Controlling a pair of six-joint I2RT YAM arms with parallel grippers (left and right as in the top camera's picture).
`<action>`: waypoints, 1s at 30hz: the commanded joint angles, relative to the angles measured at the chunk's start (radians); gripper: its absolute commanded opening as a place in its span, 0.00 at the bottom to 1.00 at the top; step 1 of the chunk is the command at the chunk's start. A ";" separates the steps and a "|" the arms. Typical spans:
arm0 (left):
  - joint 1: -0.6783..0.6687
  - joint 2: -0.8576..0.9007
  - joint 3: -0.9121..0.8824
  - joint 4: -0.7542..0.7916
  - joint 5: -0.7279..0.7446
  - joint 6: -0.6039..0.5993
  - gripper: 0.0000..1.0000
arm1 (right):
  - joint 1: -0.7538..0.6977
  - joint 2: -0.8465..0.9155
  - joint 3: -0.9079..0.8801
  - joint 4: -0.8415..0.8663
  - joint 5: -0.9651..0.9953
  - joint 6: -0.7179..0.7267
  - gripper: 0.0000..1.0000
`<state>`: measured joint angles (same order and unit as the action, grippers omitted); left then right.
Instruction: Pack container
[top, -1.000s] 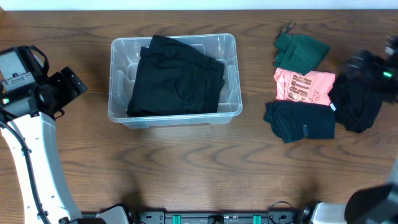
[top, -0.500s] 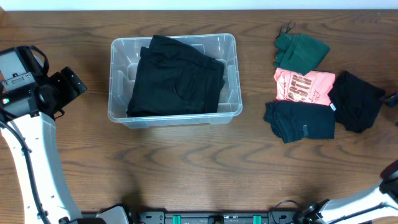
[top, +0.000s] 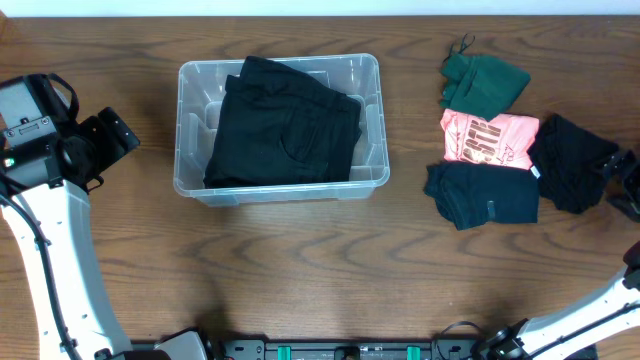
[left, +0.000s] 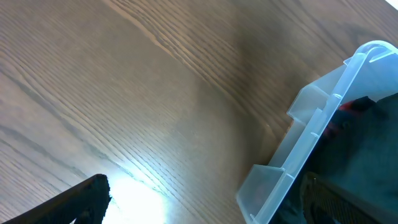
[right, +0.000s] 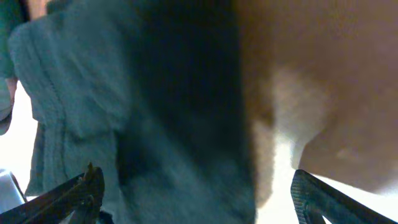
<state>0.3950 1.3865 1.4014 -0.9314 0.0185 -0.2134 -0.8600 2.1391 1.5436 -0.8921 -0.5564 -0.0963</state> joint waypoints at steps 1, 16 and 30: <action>0.003 0.004 0.005 0.000 -0.012 -0.010 0.98 | 0.048 0.010 0.006 0.027 -0.035 -0.021 0.93; 0.003 0.004 0.005 0.000 -0.012 -0.010 0.98 | 0.073 0.063 -0.088 0.125 0.006 0.020 0.95; 0.003 0.004 0.005 0.000 -0.012 -0.010 0.98 | -0.052 0.068 -0.152 0.128 -0.182 -0.055 0.98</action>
<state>0.3950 1.3865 1.4014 -0.9314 0.0185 -0.2134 -0.8749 2.1448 1.4387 -0.7475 -0.7471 -0.1368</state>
